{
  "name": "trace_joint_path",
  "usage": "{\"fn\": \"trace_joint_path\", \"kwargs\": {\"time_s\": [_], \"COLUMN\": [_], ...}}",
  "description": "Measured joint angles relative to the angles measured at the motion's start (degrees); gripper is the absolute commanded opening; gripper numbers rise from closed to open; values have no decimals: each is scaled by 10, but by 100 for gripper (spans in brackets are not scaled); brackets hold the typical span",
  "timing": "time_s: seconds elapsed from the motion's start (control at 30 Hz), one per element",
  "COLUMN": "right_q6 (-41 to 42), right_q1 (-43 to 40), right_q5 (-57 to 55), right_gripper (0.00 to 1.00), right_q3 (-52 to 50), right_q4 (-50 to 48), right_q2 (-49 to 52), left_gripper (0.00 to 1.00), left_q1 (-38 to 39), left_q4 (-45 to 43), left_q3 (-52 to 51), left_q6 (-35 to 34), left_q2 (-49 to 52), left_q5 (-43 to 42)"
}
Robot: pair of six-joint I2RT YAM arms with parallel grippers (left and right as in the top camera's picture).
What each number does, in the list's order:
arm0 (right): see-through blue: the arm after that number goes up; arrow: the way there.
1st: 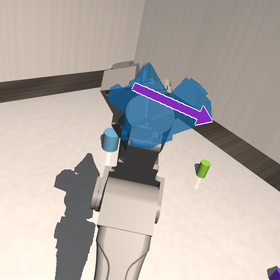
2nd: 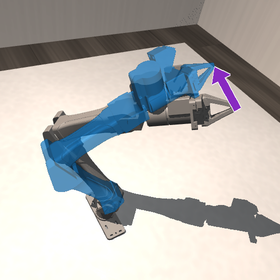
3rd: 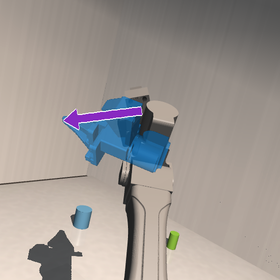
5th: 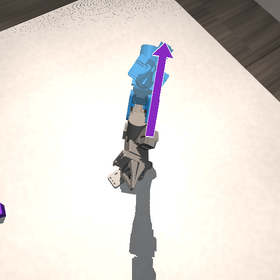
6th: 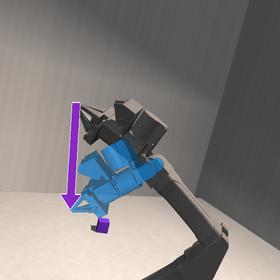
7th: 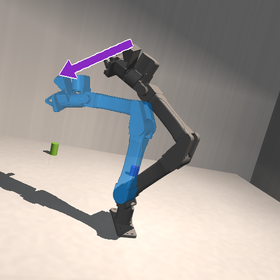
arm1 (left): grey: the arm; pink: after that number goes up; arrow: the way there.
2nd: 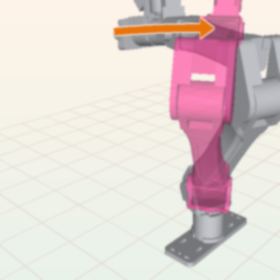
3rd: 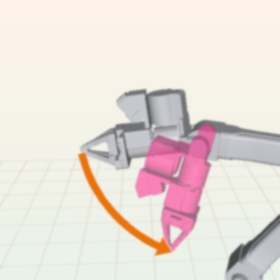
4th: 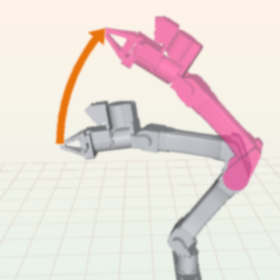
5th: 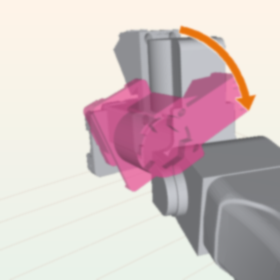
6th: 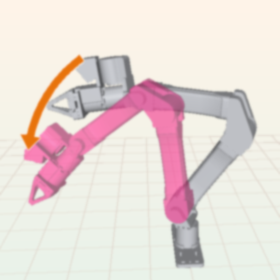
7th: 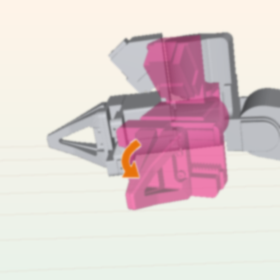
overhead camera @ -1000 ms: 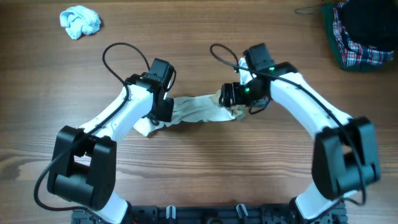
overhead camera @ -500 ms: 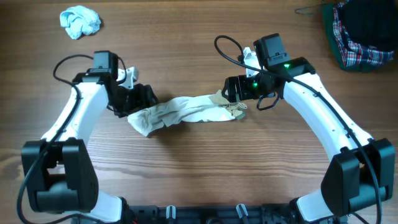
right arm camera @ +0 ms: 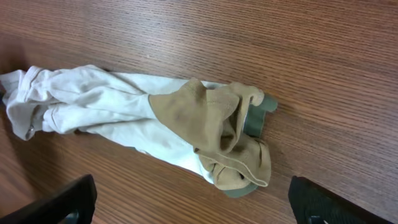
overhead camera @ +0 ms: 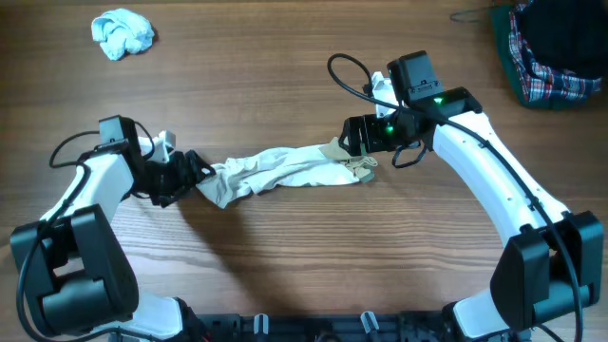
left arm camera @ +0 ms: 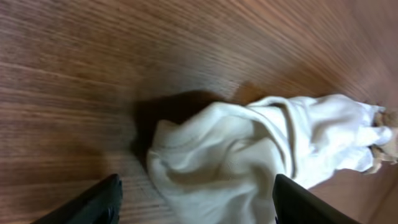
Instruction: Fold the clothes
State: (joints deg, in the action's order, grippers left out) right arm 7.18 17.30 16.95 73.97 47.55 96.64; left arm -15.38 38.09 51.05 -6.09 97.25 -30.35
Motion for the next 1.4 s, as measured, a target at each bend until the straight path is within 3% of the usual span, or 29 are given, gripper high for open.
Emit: {"fn": "trace_joint_path", "kwargs": {"time_s": [0.07, 0.2, 0.33, 0.43, 0.63, 0.67, 0.73, 0.87, 0.9, 1.4], "right_q6": [0, 0, 0, 0, 0, 0, 1, 12, 21, 125], "right_q1": [0, 0, 0, 0, 0, 0, 0, 21, 36, 56], "right_q5": [0, 0, 0, 0, 0, 0, 2, 31, 38, 45], "right_gripper": [100, 100, 99, 99, 99, 94, 72, 8, 4, 4], "right_q3": [0, 0, 0, 0, 0, 0, 0, -8, -17, -198], "right_q4": [0, -1, 0, 0, 1, 3, 3, -68, -94, -319], "right_q2": [0, 0, 0, 0, 0, 0, 0, 0, 3, 47], "left_gripper": [75, 61, 38, 6, 4, 4, 4, 4, 4, 4], "left_q1": [0, 8, 56, 81, 41, 26, 3, 0, 5, 12], "left_q4": [-24, -48, -65, -69, -66, -64, -58, -37, -24, 1], "left_q3": [-8, -8, -9, -9, -9, -9, -9, -9, -9, -9], "left_q6": [-6, -20, -38, -44, -50, -50, -50, -46, -45, -30], "left_q2": [4, 15, 23, 23, 23, 23, 23, 1, -7, -9], "left_q5": [6, -2, -2, -2, -4, -4, -2, 15, 31, 77]}}
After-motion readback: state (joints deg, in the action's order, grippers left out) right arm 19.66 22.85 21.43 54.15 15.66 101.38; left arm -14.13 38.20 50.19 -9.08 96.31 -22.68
